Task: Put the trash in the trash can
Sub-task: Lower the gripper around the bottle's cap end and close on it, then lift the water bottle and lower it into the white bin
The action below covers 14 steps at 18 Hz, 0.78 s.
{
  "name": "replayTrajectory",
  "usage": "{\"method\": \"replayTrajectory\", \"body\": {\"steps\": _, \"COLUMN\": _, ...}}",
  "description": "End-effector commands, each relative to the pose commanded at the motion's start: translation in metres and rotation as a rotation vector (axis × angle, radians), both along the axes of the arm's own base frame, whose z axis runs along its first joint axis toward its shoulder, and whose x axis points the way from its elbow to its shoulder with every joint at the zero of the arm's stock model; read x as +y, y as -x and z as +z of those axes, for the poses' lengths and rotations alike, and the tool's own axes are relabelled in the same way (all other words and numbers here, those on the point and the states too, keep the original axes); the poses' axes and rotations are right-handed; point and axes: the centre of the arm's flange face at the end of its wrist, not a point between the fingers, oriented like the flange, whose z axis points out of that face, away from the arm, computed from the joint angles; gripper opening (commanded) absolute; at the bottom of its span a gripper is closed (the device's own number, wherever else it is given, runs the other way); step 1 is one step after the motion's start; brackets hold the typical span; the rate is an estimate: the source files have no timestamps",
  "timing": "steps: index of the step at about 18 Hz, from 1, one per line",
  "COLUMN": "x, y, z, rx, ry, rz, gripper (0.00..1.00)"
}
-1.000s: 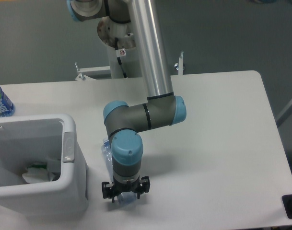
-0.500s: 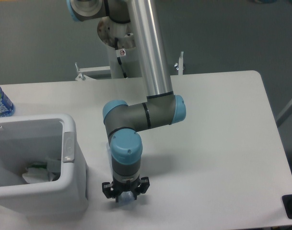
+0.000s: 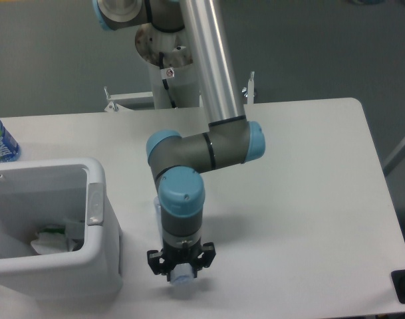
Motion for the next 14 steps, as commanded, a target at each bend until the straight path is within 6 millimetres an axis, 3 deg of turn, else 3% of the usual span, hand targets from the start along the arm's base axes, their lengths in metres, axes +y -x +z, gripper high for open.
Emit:
{"method": "replayTrajectory", "body": {"steps": 3, "x": -0.003, "y": 0.011, "z": 0.036, "rx": 0.038, "ry": -0.048, "rz": 0.009, "gripper": 0.55}}
{"method": "replayTrajectory", "body": {"steps": 8, "x": -0.004, "y": 0.057, "z": 0.177, "rx": 0.149, "ry": -0.284, "rz": 0.096, "gripper": 0.56}}
{"method": "replayTrajectory", "body": {"steps": 10, "x": -0.019, "y": 0.069, "z": 0.232, "rx": 0.185, "ry": -0.372, "rz": 0.126, "gripper": 0.56}}
{"method": "replayTrajectory", "body": {"steps": 14, "x": -0.038, "y": 0.053, "z": 0.319, "rx": 0.284, "ry": -0.488, "rz": 0.117, "gripper": 0.56}}
